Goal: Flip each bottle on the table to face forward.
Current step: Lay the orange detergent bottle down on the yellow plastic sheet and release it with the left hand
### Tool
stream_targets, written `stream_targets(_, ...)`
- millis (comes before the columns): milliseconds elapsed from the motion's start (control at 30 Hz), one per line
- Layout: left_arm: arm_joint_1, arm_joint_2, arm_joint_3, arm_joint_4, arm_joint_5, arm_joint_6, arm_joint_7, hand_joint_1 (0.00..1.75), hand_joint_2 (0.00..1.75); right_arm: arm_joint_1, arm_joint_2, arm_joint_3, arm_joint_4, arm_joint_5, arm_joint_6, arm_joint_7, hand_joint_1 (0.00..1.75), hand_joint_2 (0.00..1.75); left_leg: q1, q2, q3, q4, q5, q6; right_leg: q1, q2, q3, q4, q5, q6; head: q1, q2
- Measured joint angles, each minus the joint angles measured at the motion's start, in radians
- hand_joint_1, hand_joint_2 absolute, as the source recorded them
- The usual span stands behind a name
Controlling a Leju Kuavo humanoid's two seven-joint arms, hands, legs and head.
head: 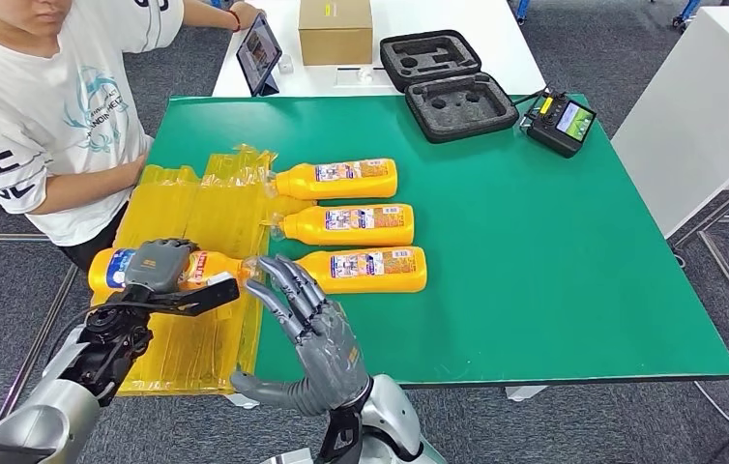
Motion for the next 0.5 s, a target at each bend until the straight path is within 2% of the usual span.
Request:
stream_targets(233, -0.019, 0.006, 0.0, 0.031, -0.011, -0.002, 0.011, 1.75, 1.75, 0.004, -0.006, 0.005, 0.0, 0.0, 0.0, 0.002, 0.0, 1.75, 0.0, 0.0, 0.0, 0.0, 0.0, 0.0, 0.0, 0.0, 0.0, 0.0, 0.0, 0.0, 0.0, 0.0)
stream_targets(467, -0.056, 0.015, -0.009, 0.085, -0.082, -0.031, 0.093, 1.75, 1.75, 0.004, -0.011, 0.014, 0.0, -0.001, 0.0, 0.022, 0.0, 1.75, 0.0, 0.0, 0.0, 0.0, 0.0, 0.0, 0.0, 0.0, 0.0, 0.0, 0.0, 0.0, 0.0, 0.0)
stream_targets(500, -0.061, 0.017, -0.009, 0.093, -0.076, -0.041, 0.091, 1.68, 1.75, 0.004, -0.012, 0.016, 0.0, -0.001, 0.0, 0.025, 0.0, 1.75, 0.0, 0.0, 0.0, 0.0, 0.0, 0.0, 0.0, 0.0, 0.001, 0.0, 0.0, 0.0, 0.0, 0.0)
